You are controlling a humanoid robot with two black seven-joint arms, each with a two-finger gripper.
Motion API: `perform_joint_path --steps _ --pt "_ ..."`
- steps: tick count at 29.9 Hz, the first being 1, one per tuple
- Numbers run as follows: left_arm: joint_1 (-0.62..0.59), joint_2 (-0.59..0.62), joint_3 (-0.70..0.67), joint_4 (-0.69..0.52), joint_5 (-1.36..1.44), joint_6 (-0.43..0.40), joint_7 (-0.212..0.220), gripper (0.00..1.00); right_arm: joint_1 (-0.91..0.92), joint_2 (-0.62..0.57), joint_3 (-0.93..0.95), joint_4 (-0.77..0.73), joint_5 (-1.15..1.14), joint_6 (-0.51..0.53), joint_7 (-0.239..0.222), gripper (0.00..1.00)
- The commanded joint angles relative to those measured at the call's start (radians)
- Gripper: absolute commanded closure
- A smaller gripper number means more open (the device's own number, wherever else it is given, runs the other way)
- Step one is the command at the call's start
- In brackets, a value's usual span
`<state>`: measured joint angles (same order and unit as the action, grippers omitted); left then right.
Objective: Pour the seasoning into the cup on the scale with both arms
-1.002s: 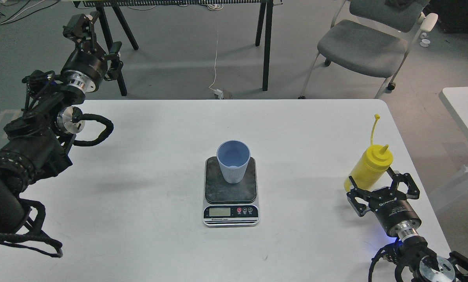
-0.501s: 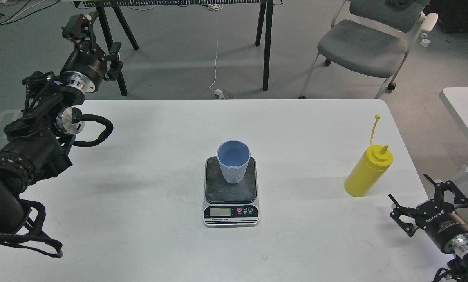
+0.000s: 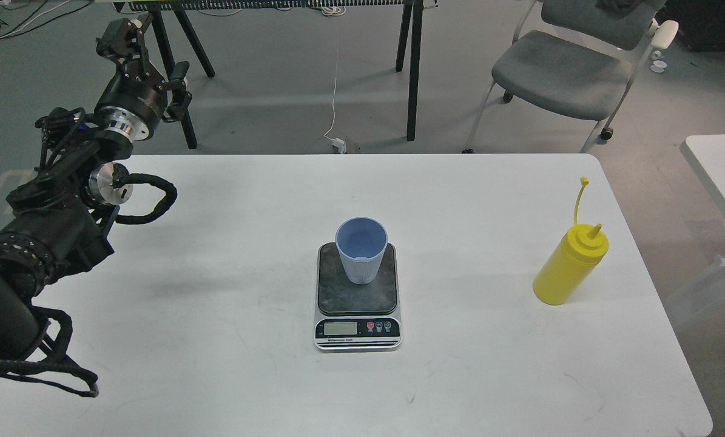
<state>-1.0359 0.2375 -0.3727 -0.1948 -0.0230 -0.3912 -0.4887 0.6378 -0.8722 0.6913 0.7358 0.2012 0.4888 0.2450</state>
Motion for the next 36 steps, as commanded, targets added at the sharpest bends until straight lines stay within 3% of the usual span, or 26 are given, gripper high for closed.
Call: perform_joint_path --steps 1,5,12,36 --pt "-0.006 -0.003 0.0 0.0 0.0 0.0 0.0 0.09 0.219 0.149 -0.143 -0.068 0.003 0.0 0.0 0.01" --pt "-0.009 -0.02 0.001 0.0 -0.002 0.0 0.0 0.09 0.289 0.359 -0.173 -0.102 0.004 0.0 -0.004 0.01" --pt "-0.009 -0.02 0.0 0.002 0.0 0.0 0.0 0.09 0.309 0.613 -0.171 -0.096 0.004 0.0 -0.013 0.01" --pt "-0.01 -0.035 0.001 0.0 0.002 0.0 0.0 0.09 0.299 0.618 -0.168 -0.113 0.0 0.0 -0.007 0.01"
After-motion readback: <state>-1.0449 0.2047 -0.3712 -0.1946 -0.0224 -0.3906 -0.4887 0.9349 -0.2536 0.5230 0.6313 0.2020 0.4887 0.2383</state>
